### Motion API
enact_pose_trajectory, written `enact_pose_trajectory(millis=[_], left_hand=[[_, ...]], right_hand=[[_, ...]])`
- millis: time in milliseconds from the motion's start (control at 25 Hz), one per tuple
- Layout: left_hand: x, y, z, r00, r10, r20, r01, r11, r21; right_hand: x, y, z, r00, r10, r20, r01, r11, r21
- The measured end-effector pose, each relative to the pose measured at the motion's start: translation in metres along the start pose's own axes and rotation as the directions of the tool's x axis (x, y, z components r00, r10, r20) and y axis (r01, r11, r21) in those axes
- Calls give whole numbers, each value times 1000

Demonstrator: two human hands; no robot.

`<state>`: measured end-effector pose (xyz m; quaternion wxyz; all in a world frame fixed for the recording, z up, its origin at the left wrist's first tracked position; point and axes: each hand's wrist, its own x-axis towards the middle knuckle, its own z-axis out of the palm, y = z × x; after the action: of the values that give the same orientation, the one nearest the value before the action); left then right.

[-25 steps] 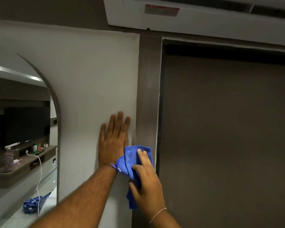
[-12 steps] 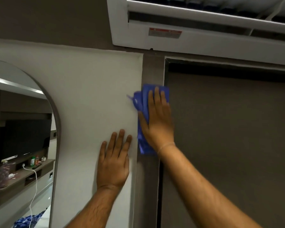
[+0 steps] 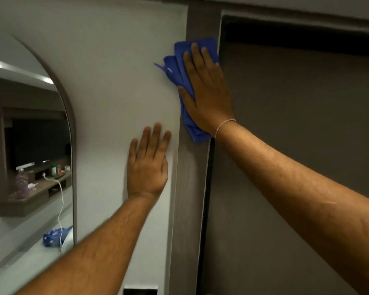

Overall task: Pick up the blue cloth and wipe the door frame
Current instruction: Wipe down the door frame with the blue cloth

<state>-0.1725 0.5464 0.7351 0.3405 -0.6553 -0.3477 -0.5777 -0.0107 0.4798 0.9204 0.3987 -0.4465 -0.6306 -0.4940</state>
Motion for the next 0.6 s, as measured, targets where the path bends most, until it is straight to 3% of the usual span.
enact_pose_trajectory(millis=[240,400,600], left_hand=[[1,4,4,999,-52,0,52,999,11],[1,1,6,999,-22,-31,25,991,133],[-2,3,4,999,-35,-5,35,989,143]], right_hand=[[-150,-30,23,997,-52,56,51,999,14],[-266,-61,40,986,-81,148,74,996,54],[-387,-78,58,932,-270,241,249,962,112]])
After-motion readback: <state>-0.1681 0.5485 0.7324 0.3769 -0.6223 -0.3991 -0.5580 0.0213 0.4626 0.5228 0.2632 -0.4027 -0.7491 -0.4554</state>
